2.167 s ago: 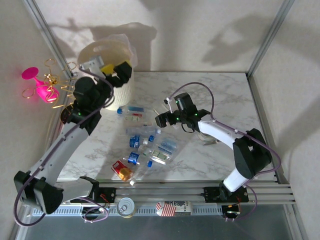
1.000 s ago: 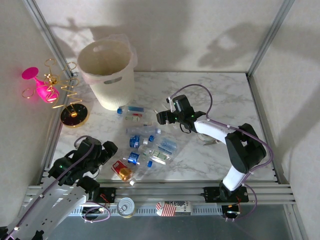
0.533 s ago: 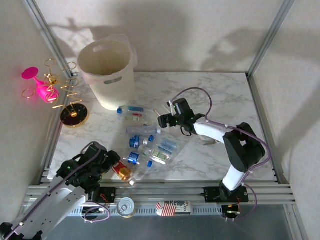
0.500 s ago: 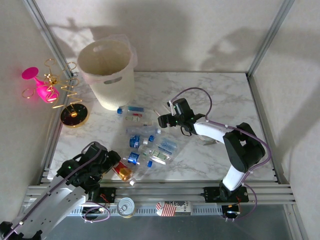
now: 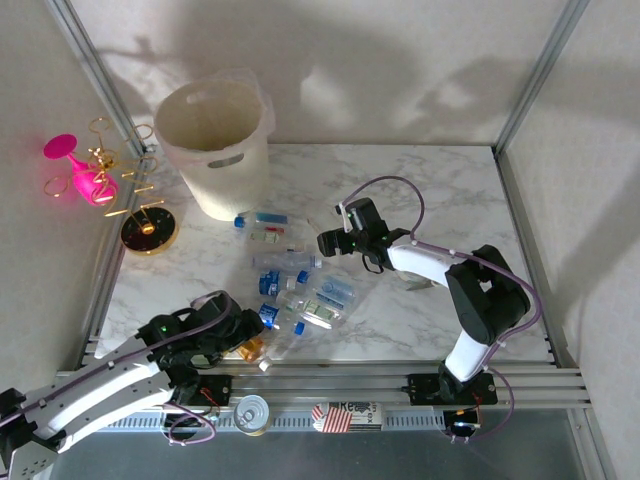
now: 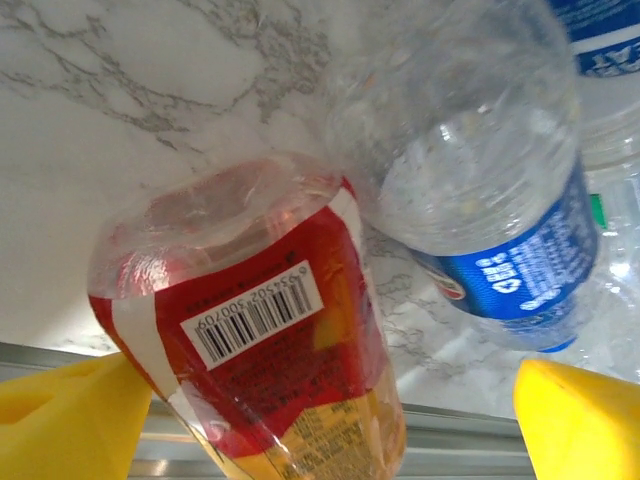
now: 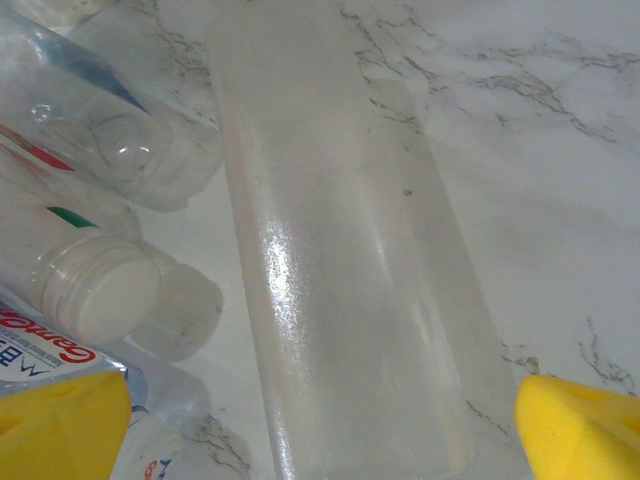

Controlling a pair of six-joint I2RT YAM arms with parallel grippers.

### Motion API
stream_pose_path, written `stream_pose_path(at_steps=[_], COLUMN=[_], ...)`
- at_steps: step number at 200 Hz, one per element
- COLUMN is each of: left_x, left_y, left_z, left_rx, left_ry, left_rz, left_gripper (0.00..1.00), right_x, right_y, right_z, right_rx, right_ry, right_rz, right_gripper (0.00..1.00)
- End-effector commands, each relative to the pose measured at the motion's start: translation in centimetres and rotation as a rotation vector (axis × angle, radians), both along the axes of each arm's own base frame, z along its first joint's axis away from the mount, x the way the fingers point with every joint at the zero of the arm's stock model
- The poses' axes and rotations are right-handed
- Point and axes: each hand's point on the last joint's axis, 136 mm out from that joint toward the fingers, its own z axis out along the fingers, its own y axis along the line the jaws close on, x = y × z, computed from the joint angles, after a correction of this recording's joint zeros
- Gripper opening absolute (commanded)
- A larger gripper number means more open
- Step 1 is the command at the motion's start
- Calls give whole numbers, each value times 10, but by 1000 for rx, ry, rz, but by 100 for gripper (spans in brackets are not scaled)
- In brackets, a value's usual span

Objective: Put the plastic bottles in the bin

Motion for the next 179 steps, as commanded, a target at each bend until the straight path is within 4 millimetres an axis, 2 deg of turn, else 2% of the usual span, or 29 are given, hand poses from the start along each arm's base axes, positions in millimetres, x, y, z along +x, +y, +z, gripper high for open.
stream_pose_path(at_steps=[1,52,82,108,140,179], left_x=[-6,1,1,1,2,15], left_y=[-2,-2,1,6,13,34], left_z=[-12,-25,-33,-36,-30,-5], left_rx=[-61,-4,2,7,18,91], left_ry=[119,98,92,82,59,-16], left_rz=[220,193,208,226,250,280], left_gripper=[93,88,80,68,46,45], right_x=[0,-2,-2,-2,-1,1], right_y=[-7,-14,-17,-17,-16,-14], right_z=[-5,-2,-4,-3,-3,-3], right_rx=[-26,-46,-61,-62,-61,-61], right_ry=[-2,-20,-18,-20,-21,-21], right_rz=[-20,-33,-36,-39,-36,-33], right_gripper=[99,99,99,99,99,99])
